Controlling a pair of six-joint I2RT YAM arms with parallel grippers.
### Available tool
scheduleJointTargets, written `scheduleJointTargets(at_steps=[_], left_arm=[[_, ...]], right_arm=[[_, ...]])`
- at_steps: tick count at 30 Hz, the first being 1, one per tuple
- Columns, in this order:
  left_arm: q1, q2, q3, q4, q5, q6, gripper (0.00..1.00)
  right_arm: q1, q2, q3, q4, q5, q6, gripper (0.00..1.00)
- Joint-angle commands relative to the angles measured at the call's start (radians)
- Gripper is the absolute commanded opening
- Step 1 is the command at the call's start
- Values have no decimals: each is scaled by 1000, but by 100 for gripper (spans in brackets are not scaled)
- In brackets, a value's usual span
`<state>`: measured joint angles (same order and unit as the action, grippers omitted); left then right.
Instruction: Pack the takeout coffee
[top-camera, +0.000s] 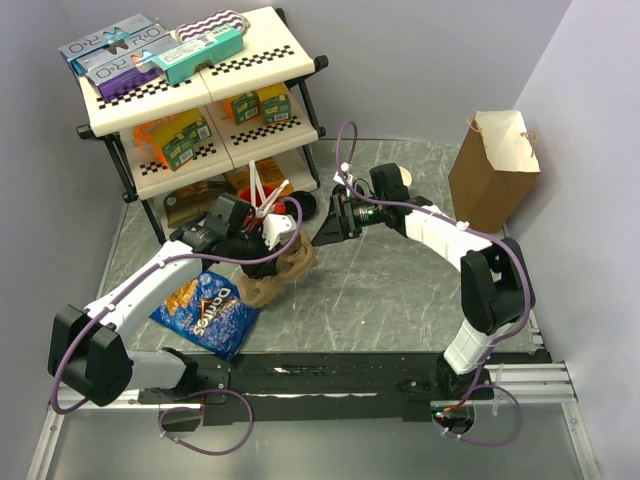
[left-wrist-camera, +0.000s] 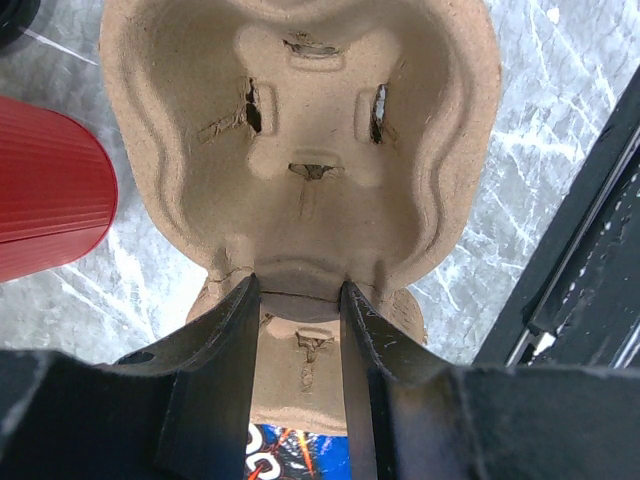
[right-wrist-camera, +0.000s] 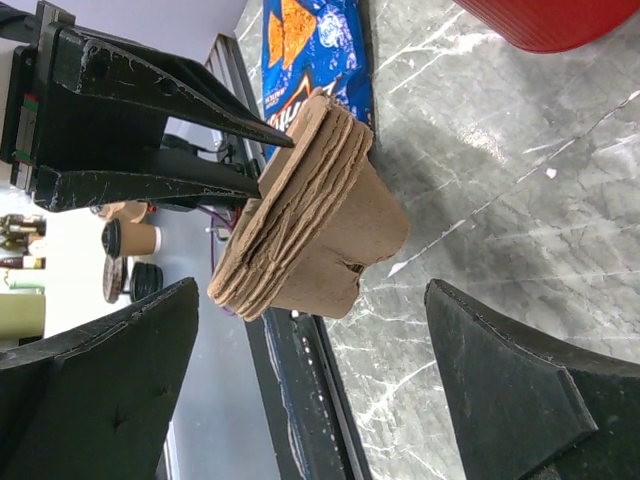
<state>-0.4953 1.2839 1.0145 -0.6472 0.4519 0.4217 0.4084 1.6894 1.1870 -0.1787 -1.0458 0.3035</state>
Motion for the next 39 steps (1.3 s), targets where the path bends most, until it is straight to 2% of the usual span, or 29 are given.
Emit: scheduleJointTargets(at_steps=[1,39], left_arm=[[-5,-37,6,54,47,-55,1],[-5,-72,-21,101,30,-136,1]], right_arm=[[6,4,45,28,-39,16,100],[10,53,83,-30,-20,-3,98]])
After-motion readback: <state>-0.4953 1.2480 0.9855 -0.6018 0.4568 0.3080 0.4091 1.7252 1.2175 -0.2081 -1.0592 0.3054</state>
